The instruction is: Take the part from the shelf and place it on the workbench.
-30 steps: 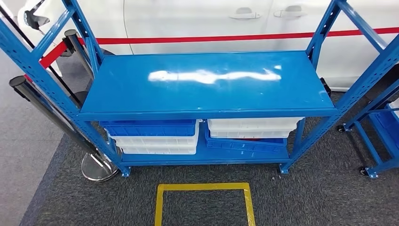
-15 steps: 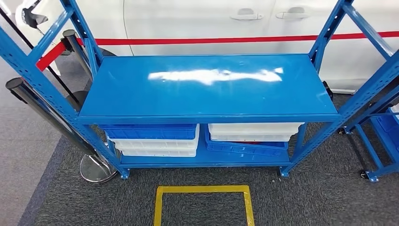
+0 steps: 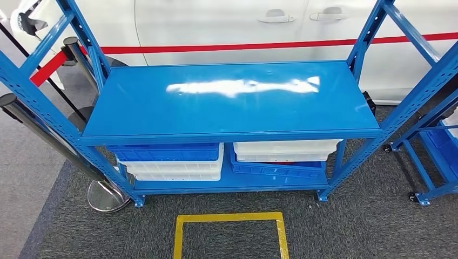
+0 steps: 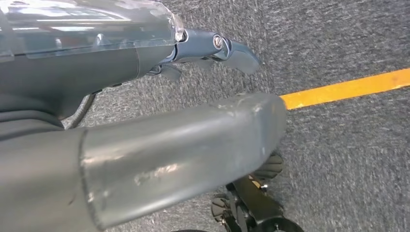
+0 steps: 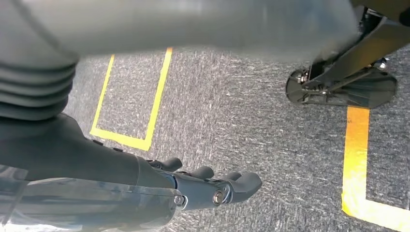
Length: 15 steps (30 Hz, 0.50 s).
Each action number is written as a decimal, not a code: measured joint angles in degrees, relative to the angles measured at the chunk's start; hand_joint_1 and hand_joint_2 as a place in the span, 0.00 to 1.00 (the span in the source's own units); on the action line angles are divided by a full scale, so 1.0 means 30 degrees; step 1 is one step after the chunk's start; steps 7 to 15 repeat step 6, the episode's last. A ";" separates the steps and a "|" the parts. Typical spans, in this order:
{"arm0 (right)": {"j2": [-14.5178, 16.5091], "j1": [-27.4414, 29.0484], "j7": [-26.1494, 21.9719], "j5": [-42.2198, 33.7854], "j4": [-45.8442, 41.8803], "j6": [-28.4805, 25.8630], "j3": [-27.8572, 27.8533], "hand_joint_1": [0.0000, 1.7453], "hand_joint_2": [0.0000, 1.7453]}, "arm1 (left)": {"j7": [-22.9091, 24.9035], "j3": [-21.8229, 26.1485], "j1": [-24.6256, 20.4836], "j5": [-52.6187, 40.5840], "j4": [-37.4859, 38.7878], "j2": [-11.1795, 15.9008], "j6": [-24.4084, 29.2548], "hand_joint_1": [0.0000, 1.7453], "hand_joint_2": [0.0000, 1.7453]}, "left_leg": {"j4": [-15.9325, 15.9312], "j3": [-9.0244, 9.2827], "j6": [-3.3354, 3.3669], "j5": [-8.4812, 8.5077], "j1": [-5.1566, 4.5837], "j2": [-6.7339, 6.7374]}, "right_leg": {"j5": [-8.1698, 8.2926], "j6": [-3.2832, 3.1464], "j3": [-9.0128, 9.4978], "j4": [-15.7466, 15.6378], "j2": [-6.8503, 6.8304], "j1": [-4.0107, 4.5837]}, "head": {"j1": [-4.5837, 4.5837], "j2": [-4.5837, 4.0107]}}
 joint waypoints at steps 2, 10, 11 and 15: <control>0.0000 -0.0008 0.0047 0.0000 0.0000 0.0034 -0.0004 0.00 1.00 | 0.0044 0.0022 0.0006 -0.0067 0.0000 -0.0009 0.0042 0.00 0.00 | -0.0133 0.0041 0.0154 0.0058 -0.0005 -0.0001 | 0.0002 0.0227 0.0031 -0.0058 0.0007 0.0003 | 0.0000 0.0000; -0.0007 -0.0010 0.0083 0.0010 0.0000 0.0054 -0.0016 0.00 1.00 | 0.0092 0.0081 -0.0020 -0.0153 0.0000 -0.0061 0.0103 0.00 0.00 | -0.0498 0.0205 0.0556 0.0279 0.0141 0.0055 | -0.1041 0.0567 -0.0603 0.1456 -0.0007 -0.0054 | 0.0142 0.0000; -0.0007 -0.0010 0.0083 0.0010 0.0000 0.0054 -0.0016 0.00 1.00 | 0.0092 0.0081 -0.0020 -0.0153 0.0000 -0.0061 0.0103 0.00 0.00 | -0.0498 0.0205 0.0556 0.0279 0.0141 0.0055 | -0.1041 0.0567 -0.0603 0.1456 -0.0007 -0.0054 | 0.0142 0.0000; -0.0007 -0.0010 0.0083 0.0010 0.0000 0.0054 -0.0016 0.00 1.00 | 0.0092 0.0081 -0.0020 -0.0153 0.0000 -0.0061 0.0103 0.00 0.00 | -0.0498 0.0205 0.0556 0.0279 0.0141 0.0055 | -0.1041 0.0567 -0.0603 0.1456 -0.0007 -0.0054 | 0.0142 0.0000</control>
